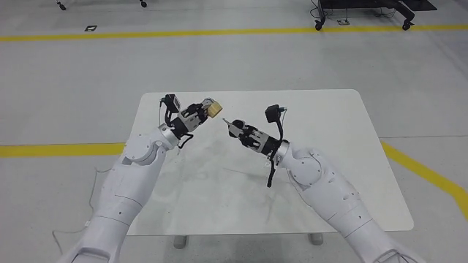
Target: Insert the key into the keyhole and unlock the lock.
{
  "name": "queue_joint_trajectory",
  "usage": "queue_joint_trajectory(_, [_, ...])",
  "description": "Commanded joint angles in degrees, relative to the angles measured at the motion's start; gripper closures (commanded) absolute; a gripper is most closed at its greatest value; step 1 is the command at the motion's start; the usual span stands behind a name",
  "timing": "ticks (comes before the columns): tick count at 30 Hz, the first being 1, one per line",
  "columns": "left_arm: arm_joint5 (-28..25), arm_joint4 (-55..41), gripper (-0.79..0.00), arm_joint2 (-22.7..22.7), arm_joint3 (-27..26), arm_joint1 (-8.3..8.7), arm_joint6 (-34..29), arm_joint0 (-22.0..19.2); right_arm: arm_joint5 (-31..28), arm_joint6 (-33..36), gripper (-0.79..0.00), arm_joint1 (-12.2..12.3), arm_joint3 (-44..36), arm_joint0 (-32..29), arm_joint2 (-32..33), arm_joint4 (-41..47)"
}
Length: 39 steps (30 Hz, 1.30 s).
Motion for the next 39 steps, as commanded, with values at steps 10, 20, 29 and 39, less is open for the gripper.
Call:
queue_joint_trajectory(10, [-1.11, 3.02, 0.000, -0.31, -2.07, 0.13, 2.02, 1.23, 0.94, 1.64, 0.000, -0.75, 1.17, 1.40, -1.21, 4.31])
queue_joint_trajectory(20, [-1.80, 4.37, 0.000, -0.40, -2.67, 0.17, 1.84, 1.51, 1.50, 0.85, 0.000, -1.21, 2.64, 2.07, -1.29, 5.07])
queue_joint_trajectory(29, [-3.97, 8.06, 0.000, -0.20, -3.45, 0.24, 3.32, 1.83, 1.64, 1.03, 0.000, -1.45, 2.75, 2.35, -1.28, 4.88])
queue_joint_trajectory(39, [-6.40, 12.16, 0.000, -0.04, -4.66, 0.29, 6.04, 2.61, 1.28, 1.54, 0.000, -1.60, 2.59, 2.18, -1.06, 5.19])
